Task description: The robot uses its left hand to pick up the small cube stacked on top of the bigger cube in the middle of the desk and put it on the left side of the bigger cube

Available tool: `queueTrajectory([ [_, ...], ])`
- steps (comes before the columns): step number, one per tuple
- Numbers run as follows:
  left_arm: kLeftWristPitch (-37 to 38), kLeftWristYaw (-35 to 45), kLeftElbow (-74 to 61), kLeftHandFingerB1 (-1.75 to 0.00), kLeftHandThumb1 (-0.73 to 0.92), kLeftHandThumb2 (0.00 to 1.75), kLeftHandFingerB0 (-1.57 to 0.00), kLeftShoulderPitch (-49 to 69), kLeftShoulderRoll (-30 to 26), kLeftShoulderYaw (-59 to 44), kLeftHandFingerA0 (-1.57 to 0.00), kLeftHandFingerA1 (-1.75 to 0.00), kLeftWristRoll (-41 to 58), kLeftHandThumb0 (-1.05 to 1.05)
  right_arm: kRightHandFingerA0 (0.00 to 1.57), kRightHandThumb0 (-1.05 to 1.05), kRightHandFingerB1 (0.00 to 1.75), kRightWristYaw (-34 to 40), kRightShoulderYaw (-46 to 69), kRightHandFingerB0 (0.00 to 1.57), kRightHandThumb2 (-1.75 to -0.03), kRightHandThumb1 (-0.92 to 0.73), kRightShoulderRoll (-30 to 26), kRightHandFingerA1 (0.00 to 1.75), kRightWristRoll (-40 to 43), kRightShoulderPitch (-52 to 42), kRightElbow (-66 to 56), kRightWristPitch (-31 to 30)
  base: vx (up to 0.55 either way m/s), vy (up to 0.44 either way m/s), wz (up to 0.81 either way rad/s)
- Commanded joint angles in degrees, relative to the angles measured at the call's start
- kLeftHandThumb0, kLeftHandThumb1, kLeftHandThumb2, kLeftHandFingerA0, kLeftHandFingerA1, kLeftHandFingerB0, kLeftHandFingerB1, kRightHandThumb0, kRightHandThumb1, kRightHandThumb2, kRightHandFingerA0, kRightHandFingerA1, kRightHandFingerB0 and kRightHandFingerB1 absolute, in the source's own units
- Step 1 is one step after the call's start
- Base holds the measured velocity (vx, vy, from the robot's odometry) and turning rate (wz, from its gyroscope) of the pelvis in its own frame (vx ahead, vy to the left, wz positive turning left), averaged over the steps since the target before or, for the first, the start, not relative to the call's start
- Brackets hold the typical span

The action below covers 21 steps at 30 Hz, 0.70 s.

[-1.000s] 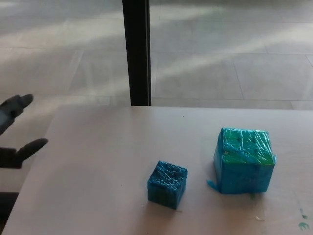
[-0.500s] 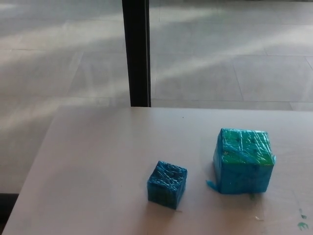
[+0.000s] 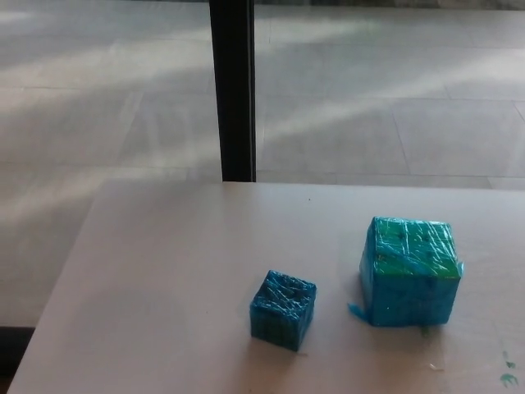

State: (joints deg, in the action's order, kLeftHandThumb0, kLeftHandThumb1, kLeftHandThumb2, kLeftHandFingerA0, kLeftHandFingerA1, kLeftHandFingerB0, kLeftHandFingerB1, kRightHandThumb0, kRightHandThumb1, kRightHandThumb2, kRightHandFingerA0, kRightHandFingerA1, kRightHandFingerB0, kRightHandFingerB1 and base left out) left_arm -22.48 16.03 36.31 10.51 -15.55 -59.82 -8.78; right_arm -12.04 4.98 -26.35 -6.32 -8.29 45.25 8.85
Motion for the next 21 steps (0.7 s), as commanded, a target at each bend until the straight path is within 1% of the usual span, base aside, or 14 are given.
queueTrajectory([
  [1, -6.3, -9.0, 0.5, -0.66, 0.69, 0.92, -0.50, 1.6, 0.0, 0.6, -0.68, -1.12, 4.8, -0.87, 0.67, -0.75, 0.73, -1.0, 1.0, 0.49, -0.70, -0.62, -1.8, 0.92, 1.0, -0.5, 0.1, 1.7, 0.00, 0.000, 0.00],
  [2, -5.8, -8.3, 0.9, -0.50, 0.88, 0.66, -0.40, 1.9, -0.1, 0.9, -0.55, -0.86, 5.5, -0.81, 0.67, -0.75, 0.73, -0.6, 1.0, 0.50, -0.70, -0.62, -1.6, 0.93, 1.0, -0.5, 0.2, 1.7, 0.00, 0.000, 0.00],
  [3, -5.7, -7.8, 3.2, -0.40, 0.87, 0.67, -0.28, 1.5, -1.2, 0.7, -0.47, -1.33, 6.9, -0.81, 0.67, -0.76, 0.74, -0.7, 1.0, 0.50, -0.70, -0.62, -1.7, 0.93, 0.8, -0.3, 0.8, 2.2, 0.00, 0.000, 0.00],
  [5, -7.6, -8.2, 1.6, -0.41, 0.84, 0.70, -0.28, 2.0, -1.3, 1.2, -0.55, -1.47, 7.9, -0.82, 0.68, -0.76, 0.74, -0.4, 0.8, 0.51, -0.69, -0.62, -1.6, 0.94, 0.5, -0.6, 0.6, 1.9, 0.00, 0.000, 0.00],
  [8, -8.8, -9.0, 1.8, -0.39, 0.82, 0.68, -0.23, 2.0, -1.8, 1.3, -0.52, -1.49, 10.2, -0.82, 0.70, -0.76, 0.73, -0.1, 0.5, 0.51, -0.69, -0.62, -1.7, 0.95, 0.2, -0.5, 1.2, 2.4, 0.00, 0.000, 0.00],
  [9, -9.5, -10.8, 1.2, -0.78, 0.83, 0.69, -0.55, 1.4, -1.6, 1.7, -0.62, -1.57, 10.0, -0.81, 0.69, -0.76, 0.74, -0.6, 1.3, 0.51, -0.68, -0.61, -1.2, 0.96, 1.3, -0.3, 2.5, 2.6, 0.00, 0.000, 0.00],
  [12, -9.4, -10.0, -0.7, -0.45, 0.86, 0.68, -0.31, 3.0, -1.4, 3.7, -0.55, -1.30, 10.9, -0.81, 0.68, -0.76, 0.76, -1.1, 1.1, 0.51, -0.71, -0.60, -1.3, 0.96, 1.2, -0.9, 0.1, 0.7, 0.00, 0.000, 0.00],
  [14, -9.2, -9.7, -2.0, -0.45, 0.87, 0.67, -0.38, 3.8, -0.8, 4.2, -0.53, -1.27, 12.2, -0.80, 0.65, -0.75, 0.75, -1.6, 1.3, 0.51, -0.72, -0.60, -1.4, 0.95, 1.5, -1.6, -0.8, 1.6, 0.00, 0.000, 0.00],
  [15, -9.8, -10.1, -1.9, -0.64, 0.76, 1.13, -0.39, 3.7, -1.0, 4.4, -0.65, -1.19, 12.7, -0.83, 0.66, -0.74, 0.75, -1.3, 1.2, 0.52, -0.71, -0.60, -1.4, 0.93, 1.2, -1.7, -1.0, 1.5, 0.00, 0.000, 0.00],
  [16, -9.7, -10.9, -2.3, -0.54, 0.84, 0.70, -0.43, 4.0, -0.9, 4.9, -0.55, -1.53, 12.9, -0.80, 0.67, -0.74, 0.74, -0.8, 1.1, 0.53, -0.70, -0.60, -1.4, 0.92, 0.8, -1.5, -0.4, 2.1, 0.00, 0.000, 0.00],
  [18, -9.2, -10.2, -1.8, -0.37, 0.86, 0.67, -0.19, 4.6, -1.2, 5.1, -0.54, -1.21, 14.3, -0.81, 0.67, -0.77, 0.74, -1.0, 1.1, 0.49, -0.70, -0.62, -1.4, 0.93, 0.9, -1.3, 0.1, 2.1, 0.00, 0.000, 0.00],
  [19, -9.3, -10.2, -2.0, -0.37, 0.86, 0.67, -0.19, 4.8, -1.2, 5.3, -0.54, -1.21, 14.8, -0.81, 0.67, -0.77, 0.74, -1.1, 1.0, 0.49, -0.70, -0.62, -1.4, 0.93, 0.9, -1.2, 0.1, 2.1, 0.00, 0.000, 0.00],
  [20, -9.3, -10.8, -1.4, -0.44, 0.70, 1.00, -0.08, 4.5, -1.4, 5.2, -0.64, -0.96, 15.2, -0.84, 0.67, -0.76, 0.73, -1.1, 0.9, 0.50, -0.68, -0.62, -1.4, 0.91, 0.8, -0.8, 0.9, 2.3, 0.00, 0.000, 0.00],
  [21, -8.8, -10.7, -0.6, -0.45, 0.70, 1.00, -0.09, 4.6, -1.9, 6.0, -0.62, -0.93, 15.1, -0.83, 0.67, -0.75, 0.73, -1.2, 1.3, 0.51, -0.70, -0.61, -1.2, 0.91, 1.3, -0.6, 1.4, 2.4, 0.00, 0.000, 0.00],
])
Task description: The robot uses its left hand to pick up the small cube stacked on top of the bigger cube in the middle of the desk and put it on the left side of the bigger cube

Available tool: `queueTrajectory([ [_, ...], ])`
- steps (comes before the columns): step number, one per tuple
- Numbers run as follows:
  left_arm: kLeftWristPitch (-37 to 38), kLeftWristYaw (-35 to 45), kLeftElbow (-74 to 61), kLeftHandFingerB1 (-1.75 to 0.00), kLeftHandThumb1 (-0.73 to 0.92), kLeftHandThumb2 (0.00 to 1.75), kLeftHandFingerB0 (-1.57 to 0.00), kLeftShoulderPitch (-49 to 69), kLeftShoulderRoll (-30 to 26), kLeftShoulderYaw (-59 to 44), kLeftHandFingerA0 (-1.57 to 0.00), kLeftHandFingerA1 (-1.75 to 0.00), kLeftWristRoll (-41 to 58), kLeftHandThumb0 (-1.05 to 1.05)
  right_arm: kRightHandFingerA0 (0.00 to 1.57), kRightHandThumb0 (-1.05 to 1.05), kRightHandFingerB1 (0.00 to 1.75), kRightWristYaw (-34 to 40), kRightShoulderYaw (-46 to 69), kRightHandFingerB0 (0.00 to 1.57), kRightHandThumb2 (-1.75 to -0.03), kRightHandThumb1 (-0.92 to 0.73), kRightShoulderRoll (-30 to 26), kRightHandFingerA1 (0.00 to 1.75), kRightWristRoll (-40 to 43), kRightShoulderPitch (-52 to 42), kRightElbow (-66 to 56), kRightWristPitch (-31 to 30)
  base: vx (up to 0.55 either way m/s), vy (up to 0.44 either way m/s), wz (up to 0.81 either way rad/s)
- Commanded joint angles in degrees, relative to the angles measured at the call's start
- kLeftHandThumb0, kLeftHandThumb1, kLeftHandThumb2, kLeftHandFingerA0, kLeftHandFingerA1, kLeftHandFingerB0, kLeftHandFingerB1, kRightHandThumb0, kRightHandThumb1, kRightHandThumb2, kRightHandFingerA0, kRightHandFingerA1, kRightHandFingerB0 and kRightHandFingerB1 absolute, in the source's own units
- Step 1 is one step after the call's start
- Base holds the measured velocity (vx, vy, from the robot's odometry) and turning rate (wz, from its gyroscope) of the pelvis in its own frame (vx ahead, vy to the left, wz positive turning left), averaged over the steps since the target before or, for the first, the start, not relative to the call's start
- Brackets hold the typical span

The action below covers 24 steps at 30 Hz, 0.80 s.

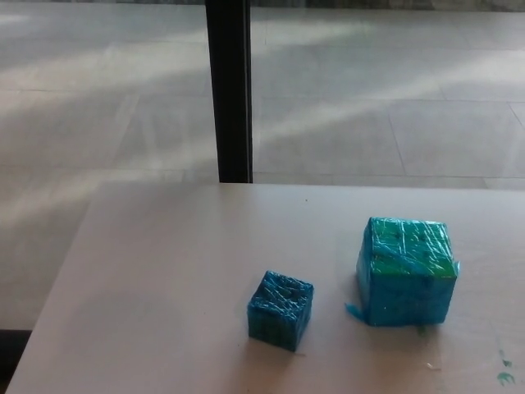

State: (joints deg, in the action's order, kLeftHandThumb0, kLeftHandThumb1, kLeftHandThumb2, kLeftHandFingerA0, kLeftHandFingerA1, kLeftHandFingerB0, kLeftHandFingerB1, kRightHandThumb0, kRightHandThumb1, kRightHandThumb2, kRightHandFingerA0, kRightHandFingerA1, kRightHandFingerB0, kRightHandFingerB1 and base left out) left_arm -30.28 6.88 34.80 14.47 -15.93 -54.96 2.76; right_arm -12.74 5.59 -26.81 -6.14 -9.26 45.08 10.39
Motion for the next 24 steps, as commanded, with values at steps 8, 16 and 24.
queueTrajectory([
  [8, -2.2, -2.4, 0.2, -0.40, 0.86, 0.67, -0.29, 1.3, -2.2, 2.7, -0.54, -1.37, 6.3, -0.81, 0.66, -0.75, 0.75, -0.2, 0.2, 0.49, -0.72, -0.61, -0.9, 0.95, 0.4, -0.1, 0.9, 1.3, 0.00, 0.000, 0.00],
  [16, -3.2, -3.9, 0.6, -0.47, 0.70, 1.02, -0.07, 1.3, -3.0, 3.8, -0.61, -1.04, 8.2, -0.85, 0.64, -0.74, 0.74, -0.8, 0.2, 0.50, -0.71, -0.61, -0.8, 0.92, 0.8, -0.4, -0.2, -0.5, 0.00, 0.000, 0.00],
  [24, -2.6, -3.3, 0.7, -0.36, 0.88, 0.67, -0.16, 1.9, -3.4, 4.5, -0.46, -1.17, 10.3, -0.82, 0.66, -0.75, 0.73, -0.1, -0.1, 0.50, -0.70, -0.61, -0.8, 0.92, 0.2, 0.6, 2.5, 0.9, 0.00, 0.000, 0.00],
])
